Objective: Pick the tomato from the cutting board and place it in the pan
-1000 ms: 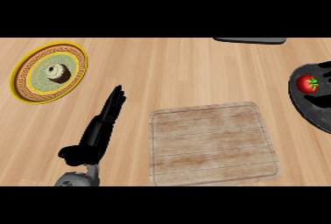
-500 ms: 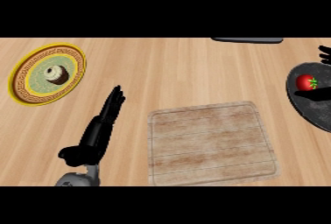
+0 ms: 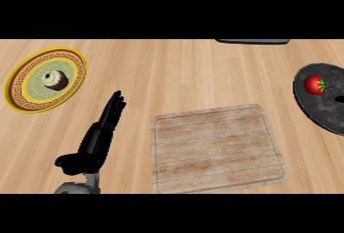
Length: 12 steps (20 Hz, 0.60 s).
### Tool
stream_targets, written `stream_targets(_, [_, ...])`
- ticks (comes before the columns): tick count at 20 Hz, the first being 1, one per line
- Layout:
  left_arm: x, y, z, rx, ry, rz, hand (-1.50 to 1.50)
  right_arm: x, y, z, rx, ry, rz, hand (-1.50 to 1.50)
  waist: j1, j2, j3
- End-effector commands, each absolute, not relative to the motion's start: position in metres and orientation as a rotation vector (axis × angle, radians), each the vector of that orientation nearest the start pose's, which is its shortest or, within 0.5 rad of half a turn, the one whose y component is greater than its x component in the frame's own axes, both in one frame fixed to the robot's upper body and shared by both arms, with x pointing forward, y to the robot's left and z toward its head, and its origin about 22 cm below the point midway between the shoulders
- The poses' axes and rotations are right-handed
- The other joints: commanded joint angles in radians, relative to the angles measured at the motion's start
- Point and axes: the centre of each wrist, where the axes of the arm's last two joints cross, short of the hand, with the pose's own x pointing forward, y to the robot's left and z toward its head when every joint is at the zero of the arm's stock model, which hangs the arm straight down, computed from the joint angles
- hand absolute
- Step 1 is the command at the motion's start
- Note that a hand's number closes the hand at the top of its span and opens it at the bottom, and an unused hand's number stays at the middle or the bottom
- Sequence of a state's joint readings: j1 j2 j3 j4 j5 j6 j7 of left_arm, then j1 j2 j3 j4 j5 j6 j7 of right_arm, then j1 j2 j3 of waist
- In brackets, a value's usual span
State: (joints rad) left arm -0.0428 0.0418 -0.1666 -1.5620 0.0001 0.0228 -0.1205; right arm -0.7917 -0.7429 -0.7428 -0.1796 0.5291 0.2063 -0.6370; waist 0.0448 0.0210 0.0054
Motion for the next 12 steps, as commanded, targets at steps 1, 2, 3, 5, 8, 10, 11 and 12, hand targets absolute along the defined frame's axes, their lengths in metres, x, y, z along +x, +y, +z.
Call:
stream_targets(1, [0.254,0.205,0.011,-0.086,-1.705,-0.150,0.00,0.316,-0.528,0.088,-0.398,-1.674,0.075,-1.50,-0.013,-0.005,-0.001])
stream_targets(2, [0.247,0.189,0.010,-0.095,-1.712,-0.134,0.00,0.288,-0.548,0.079,-0.359,-1.678,0.099,-1.50,-0.017,-0.002,0.002])
stream_targets(3, [0.238,0.206,0.007,-0.087,-1.706,-0.147,0.00,0.293,-0.549,0.091,-0.317,-1.671,0.102,-1.50,-0.007,-0.006,0.000])
stream_targets(5, [0.242,0.203,0.002,-0.082,-1.711,-0.152,0.00,0.277,-0.555,0.077,-0.266,-1.692,0.140,-1.50,-0.011,-0.003,0.001])
stream_targets(8, [0.239,0.190,0.007,-0.093,-1.715,-0.163,0.00,0.260,-0.568,0.077,-0.216,-1.694,0.168,-1.50,-0.017,-0.008,0.001])
stream_targets(10, [0.248,0.191,0.003,-0.075,-1.717,-0.138,0.00,0.259,-0.566,0.074,-0.209,-1.723,0.170,-1.50,-0.021,-0.006,0.001])
stream_targets(11, [0.250,0.187,0.008,-0.087,-1.707,-0.131,0.00,0.257,-0.562,0.060,-0.192,-1.706,0.173,-1.50,-0.022,-0.007,0.001])
stream_targets(12, [0.255,0.205,0.023,-0.085,-1.698,-0.153,0.00,0.245,-0.577,0.078,-0.204,-1.706,0.199,-1.50,-0.022,-0.008,0.003])
